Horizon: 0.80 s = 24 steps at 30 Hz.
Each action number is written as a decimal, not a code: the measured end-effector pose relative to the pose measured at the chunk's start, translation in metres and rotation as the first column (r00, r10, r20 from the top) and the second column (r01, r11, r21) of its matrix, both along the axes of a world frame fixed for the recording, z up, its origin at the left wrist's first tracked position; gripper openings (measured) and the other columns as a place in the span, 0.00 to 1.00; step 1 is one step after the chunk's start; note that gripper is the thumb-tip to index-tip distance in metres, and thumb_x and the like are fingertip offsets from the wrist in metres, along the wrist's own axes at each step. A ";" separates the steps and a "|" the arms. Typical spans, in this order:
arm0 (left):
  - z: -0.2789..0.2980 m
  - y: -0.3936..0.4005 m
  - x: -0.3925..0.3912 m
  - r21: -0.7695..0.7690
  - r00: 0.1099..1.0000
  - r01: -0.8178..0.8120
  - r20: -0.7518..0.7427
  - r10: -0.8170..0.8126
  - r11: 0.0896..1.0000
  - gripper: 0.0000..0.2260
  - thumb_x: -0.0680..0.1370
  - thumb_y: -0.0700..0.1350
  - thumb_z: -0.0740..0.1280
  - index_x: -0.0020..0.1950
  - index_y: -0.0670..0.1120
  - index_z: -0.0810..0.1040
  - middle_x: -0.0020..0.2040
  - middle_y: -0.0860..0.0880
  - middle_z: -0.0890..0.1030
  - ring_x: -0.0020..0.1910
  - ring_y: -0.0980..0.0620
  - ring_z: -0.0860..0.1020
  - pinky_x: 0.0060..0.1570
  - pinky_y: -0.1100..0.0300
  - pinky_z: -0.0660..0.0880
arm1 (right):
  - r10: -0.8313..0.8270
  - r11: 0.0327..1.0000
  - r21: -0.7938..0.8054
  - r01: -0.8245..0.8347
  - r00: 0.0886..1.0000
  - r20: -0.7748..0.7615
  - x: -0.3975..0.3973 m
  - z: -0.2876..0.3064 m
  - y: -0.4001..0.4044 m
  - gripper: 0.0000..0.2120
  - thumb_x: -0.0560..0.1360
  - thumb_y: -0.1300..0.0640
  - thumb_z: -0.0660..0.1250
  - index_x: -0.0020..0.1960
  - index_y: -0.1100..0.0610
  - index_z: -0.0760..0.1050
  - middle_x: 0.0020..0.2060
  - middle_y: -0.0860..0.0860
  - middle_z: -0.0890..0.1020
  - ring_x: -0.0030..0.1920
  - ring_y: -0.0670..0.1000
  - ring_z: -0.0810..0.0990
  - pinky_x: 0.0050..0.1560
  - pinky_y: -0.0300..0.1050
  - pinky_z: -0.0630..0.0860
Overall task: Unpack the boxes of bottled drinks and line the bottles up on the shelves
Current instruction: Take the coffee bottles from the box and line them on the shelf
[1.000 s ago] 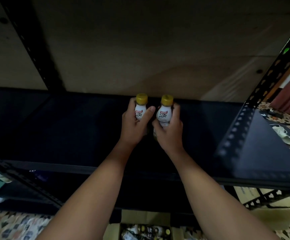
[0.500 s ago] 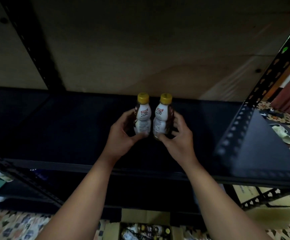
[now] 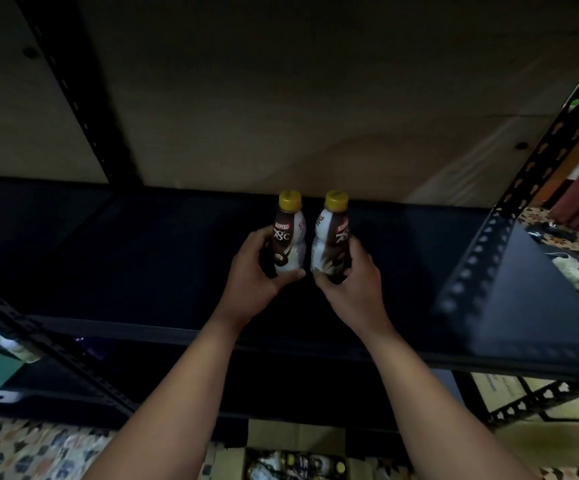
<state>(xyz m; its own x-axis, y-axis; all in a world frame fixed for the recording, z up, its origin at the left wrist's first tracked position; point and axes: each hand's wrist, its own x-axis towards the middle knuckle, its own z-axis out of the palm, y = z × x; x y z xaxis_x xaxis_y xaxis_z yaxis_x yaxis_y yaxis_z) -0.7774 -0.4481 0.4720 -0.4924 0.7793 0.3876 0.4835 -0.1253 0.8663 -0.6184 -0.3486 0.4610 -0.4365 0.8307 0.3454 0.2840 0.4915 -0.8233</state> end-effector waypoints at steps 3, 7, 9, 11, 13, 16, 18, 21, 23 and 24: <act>0.000 0.003 0.002 0.020 0.998 -0.067 0.001 0.067 0.998 0.34 0.64 0.44 0.84 0.65 0.58 0.74 0.61 0.52 0.78 0.59 0.59 0.79 0.58 0.58 0.78 | -0.024 1.000 -0.013 0.024 1.000 0.001 0.000 -0.001 -0.001 0.34 0.68 0.51 0.77 0.71 0.45 0.67 0.61 0.46 0.77 0.64 0.49 0.74 0.61 0.56 0.78; -0.002 0.006 0.001 0.023 0.998 -0.066 0.008 0.065 0.998 0.35 0.63 0.44 0.85 0.65 0.54 0.73 0.61 0.51 0.76 0.58 0.62 0.78 0.55 0.68 0.75 | -0.038 0.999 -0.002 0.038 0.999 -0.009 -0.001 0.000 -0.003 0.37 0.68 0.49 0.80 0.71 0.47 0.65 0.63 0.46 0.75 0.64 0.49 0.73 0.61 0.57 0.77; -0.003 0.007 0.002 0.018 0.998 -0.069 0.008 0.069 0.997 0.37 0.63 0.46 0.86 0.66 0.53 0.72 0.62 0.51 0.75 0.59 0.62 0.77 0.55 0.69 0.75 | -0.041 0.999 0.006 0.041 0.999 -0.001 -0.001 0.001 -0.004 0.38 0.68 0.48 0.80 0.71 0.48 0.64 0.64 0.46 0.74 0.65 0.48 0.71 0.62 0.56 0.76; -0.002 0.007 0.002 0.022 0.998 -0.064 0.020 0.063 0.998 0.37 0.63 0.48 0.86 0.66 0.54 0.71 0.63 0.50 0.75 0.60 0.59 0.77 0.56 0.66 0.76 | -0.039 0.999 0.020 0.039 0.999 0.010 -0.001 0.003 -0.005 0.40 0.68 0.47 0.80 0.73 0.48 0.63 0.66 0.46 0.73 0.66 0.48 0.69 0.63 0.54 0.75; -0.003 0.006 0.001 0.032 0.998 -0.054 0.038 0.052 0.998 0.34 0.65 0.48 0.85 0.65 0.54 0.70 0.63 0.51 0.77 0.60 0.57 0.78 0.57 0.63 0.77 | -0.038 0.999 0.025 0.038 0.999 0.005 0.000 0.004 -0.007 0.40 0.69 0.48 0.79 0.74 0.48 0.62 0.67 0.46 0.73 0.67 0.48 0.69 0.63 0.54 0.75; -0.005 0.005 0.001 0.032 0.997 -0.079 0.010 0.078 0.996 0.30 0.68 0.44 0.83 0.65 0.52 0.72 0.61 0.52 0.79 0.59 0.58 0.79 0.56 0.62 0.77 | -0.039 0.998 0.048 0.038 0.999 0.016 -0.001 0.004 -0.007 0.35 0.70 0.52 0.77 0.72 0.51 0.66 0.63 0.47 0.76 0.64 0.50 0.74 0.61 0.56 0.77; -0.007 0.004 0.001 0.031 0.993 -0.109 -0.034 0.110 0.994 0.30 0.68 0.45 0.82 0.65 0.52 0.72 0.60 0.52 0.78 0.58 0.58 0.79 0.56 0.59 0.78 | -0.049 0.996 0.075 0.046 0.998 0.028 -0.003 0.002 -0.008 0.33 0.70 0.53 0.77 0.70 0.54 0.67 0.61 0.49 0.77 0.62 0.51 0.75 0.60 0.56 0.77; -0.009 0.002 -0.003 0.036 0.981 -0.174 -0.076 0.176 0.984 0.30 0.69 0.45 0.82 0.67 0.51 0.72 0.59 0.52 0.77 0.57 0.60 0.77 0.56 0.64 0.75 | -0.051 0.995 0.089 0.047 0.998 0.045 -0.008 0.001 -0.008 0.33 0.69 0.52 0.78 0.70 0.55 0.68 0.60 0.51 0.77 0.61 0.52 0.76 0.58 0.55 0.78; -0.009 -0.003 -0.010 0.023 0.970 -0.220 -0.103 0.221 0.975 0.30 0.71 0.46 0.81 0.69 0.50 0.71 0.60 0.51 0.76 0.58 0.63 0.75 0.56 0.73 0.71 | -0.036 0.996 0.079 0.032 0.998 0.050 -0.015 0.000 -0.010 0.34 0.69 0.52 0.78 0.70 0.53 0.67 0.61 0.51 0.77 0.61 0.52 0.77 0.58 0.55 0.79; -0.009 -0.007 -0.015 0.013 0.964 -0.237 -0.118 0.237 0.971 0.31 0.71 0.46 0.80 0.70 0.49 0.71 0.60 0.50 0.75 0.58 0.64 0.74 0.56 0.76 0.69 | -0.027 0.997 0.070 0.024 0.998 0.048 -0.021 0.000 -0.012 0.35 0.69 0.52 0.79 0.71 0.53 0.67 0.61 0.51 0.77 0.61 0.52 0.78 0.58 0.54 0.79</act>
